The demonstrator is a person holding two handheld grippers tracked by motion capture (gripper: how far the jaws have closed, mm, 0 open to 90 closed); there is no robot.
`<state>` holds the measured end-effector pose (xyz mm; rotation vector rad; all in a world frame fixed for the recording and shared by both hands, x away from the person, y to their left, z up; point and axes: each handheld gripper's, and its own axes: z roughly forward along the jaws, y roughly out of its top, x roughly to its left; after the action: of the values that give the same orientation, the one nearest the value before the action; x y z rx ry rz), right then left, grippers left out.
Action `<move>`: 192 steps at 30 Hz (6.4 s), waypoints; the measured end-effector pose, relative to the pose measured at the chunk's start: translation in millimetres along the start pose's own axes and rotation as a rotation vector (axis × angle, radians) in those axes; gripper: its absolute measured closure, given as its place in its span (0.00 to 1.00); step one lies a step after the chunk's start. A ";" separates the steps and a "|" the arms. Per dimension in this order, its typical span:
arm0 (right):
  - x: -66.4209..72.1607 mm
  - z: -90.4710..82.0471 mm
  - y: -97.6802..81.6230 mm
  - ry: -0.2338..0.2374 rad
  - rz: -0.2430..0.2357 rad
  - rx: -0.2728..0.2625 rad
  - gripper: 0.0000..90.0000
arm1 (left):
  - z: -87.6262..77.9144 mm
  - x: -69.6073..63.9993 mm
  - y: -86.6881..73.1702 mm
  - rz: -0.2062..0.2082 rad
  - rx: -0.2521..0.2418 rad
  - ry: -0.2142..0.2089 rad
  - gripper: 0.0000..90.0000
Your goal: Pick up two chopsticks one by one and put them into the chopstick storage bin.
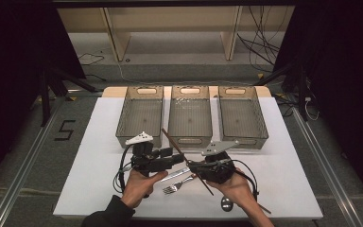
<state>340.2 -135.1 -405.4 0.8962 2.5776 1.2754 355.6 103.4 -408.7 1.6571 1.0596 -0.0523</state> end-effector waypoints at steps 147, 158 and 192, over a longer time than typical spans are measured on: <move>-15.7 -52.0 -61.1 -0.057 0.066 -0.124 0.21 | 13.4 147.7 140.7 -0.134 0.190 0.325 0.90; -15.2 -51.3 -61.3 -0.055 0.060 -0.119 0.21 | 22.3 148.4 140.1 -0.144 0.240 0.389 0.54; -44.4 -61.4 -70.7 -0.176 0.117 0.210 0.34 | -66.0 84.7 73.3 -0.052 -0.008 0.147 0.24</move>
<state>322.3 -235.0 -426.4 1.1562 2.5844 0.9147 423.3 208.3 -372.5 1.6462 1.2128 0.0404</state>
